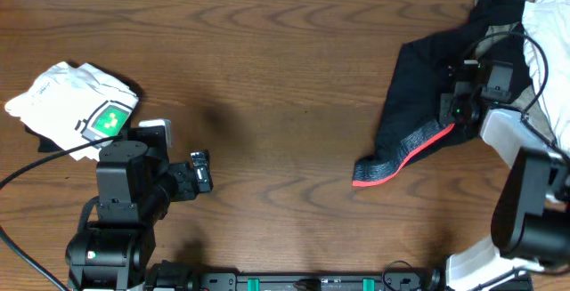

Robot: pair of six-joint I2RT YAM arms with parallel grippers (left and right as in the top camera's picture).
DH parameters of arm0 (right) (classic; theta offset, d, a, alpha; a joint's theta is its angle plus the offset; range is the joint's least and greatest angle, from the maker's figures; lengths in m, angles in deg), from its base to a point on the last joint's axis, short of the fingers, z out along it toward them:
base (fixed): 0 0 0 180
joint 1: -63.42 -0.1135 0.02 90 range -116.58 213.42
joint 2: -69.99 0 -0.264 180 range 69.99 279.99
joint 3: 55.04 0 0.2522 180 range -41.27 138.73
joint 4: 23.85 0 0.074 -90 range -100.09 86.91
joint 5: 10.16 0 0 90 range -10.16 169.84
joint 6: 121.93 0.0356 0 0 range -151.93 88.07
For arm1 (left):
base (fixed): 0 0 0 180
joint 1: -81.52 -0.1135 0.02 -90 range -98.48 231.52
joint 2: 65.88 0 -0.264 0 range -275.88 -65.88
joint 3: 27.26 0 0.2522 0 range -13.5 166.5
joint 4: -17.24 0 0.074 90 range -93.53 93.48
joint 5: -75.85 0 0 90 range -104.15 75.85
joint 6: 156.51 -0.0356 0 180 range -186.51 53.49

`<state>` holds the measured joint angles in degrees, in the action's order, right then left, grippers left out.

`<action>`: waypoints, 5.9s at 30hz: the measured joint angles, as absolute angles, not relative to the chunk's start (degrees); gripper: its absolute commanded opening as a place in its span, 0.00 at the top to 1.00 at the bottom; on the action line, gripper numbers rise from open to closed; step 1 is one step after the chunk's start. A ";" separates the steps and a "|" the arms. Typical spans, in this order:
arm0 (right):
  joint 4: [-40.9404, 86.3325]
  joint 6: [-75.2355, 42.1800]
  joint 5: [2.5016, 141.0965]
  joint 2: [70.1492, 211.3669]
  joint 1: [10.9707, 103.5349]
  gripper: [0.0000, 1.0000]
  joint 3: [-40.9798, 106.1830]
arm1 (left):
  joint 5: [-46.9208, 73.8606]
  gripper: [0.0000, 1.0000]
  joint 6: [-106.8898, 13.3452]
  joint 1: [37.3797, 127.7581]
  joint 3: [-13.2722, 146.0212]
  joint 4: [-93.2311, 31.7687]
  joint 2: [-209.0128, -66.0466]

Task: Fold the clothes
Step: 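Pull the black pants out of the pile toward the table center with right gripper, then reach the left gripper to the red waistband and grasp it, then drag the waistband leftward with the left gripper, stretching the pants, then release the pants with the right gripper and move it to the lower leg hem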

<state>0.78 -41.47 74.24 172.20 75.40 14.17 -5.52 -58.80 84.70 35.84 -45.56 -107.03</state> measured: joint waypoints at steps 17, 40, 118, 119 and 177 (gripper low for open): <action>0.28 -38.06 72.31 156.40 45.29 0.91 14.12 | -5.52 0.02 -58.80 84.70 35.84 -45.58 -107.03; -15.65 -27.89 64.25 166.65 38.42 0.42 14.12 | -5.52 0.02 -58.41 84.70 35.88 -42.37 -107.68; 36.41 -27.89 65.91 137.64 66.14 0.14 14.21 | 10.39 0.02 -42.37 79.06 53.17 -49.47 -163.51; 36.43 -27.89 65.93 137.64 66.14 0.14 14.21 | 10.50 0.02 -42.98 79.39 53.17 -52.05 -163.51; 22.42 -28.44 67.09 151.26 66.14 0.04 14.21 | -4.54 0.94 -37.87 68.94 42.44 -53.41 -154.59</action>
<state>22.42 -28.44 67.09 151.26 66.14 14.21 -4.54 -37.87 68.94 42.44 -53.41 -154.59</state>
